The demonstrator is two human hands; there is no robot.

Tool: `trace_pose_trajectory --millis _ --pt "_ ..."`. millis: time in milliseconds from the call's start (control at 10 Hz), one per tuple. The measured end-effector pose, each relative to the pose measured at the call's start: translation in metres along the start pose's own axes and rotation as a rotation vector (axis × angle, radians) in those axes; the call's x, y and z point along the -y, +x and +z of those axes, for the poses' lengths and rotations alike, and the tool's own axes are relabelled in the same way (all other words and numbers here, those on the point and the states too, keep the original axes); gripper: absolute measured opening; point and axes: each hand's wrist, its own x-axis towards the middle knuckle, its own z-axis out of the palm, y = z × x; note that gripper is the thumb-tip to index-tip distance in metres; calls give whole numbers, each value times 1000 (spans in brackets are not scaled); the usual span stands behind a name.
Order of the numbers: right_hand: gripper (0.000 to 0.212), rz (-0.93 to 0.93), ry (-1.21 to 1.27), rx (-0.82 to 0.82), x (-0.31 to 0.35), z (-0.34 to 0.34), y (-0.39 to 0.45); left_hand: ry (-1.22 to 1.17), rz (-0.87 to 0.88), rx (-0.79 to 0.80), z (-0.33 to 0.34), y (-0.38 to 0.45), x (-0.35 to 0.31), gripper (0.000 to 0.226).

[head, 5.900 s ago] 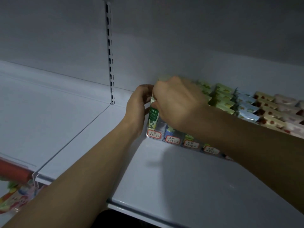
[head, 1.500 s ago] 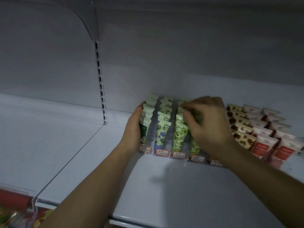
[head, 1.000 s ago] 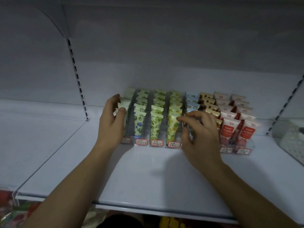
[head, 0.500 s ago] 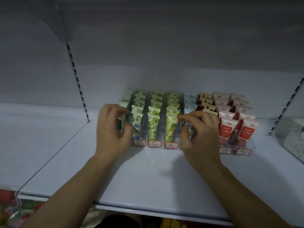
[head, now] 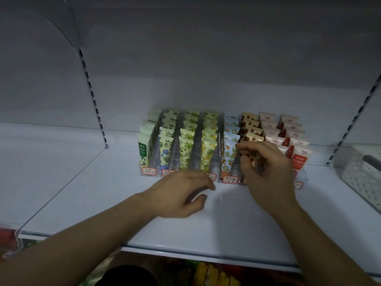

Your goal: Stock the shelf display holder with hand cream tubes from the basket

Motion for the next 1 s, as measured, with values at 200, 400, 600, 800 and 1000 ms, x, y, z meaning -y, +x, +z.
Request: trace_pose_trajectory --millis 200,400,600,800,1000 --pt "26 209 135 45 -1 8 -11 -19 -2 7 0 1 -3 22" --pt "29 248 142 61 -1 8 -11 183 129 97 -5 23 -6 22" --pt "33 318 195 -4 -5 6 -7 147 247 103 11 62 -24 20" --pt "29 314 198 -36 -6 4 -9 -33 213 12 21 58 -17 28" --pt "35 370 495 -25 17 -27 6 -127 213 59 28 60 -17 53"
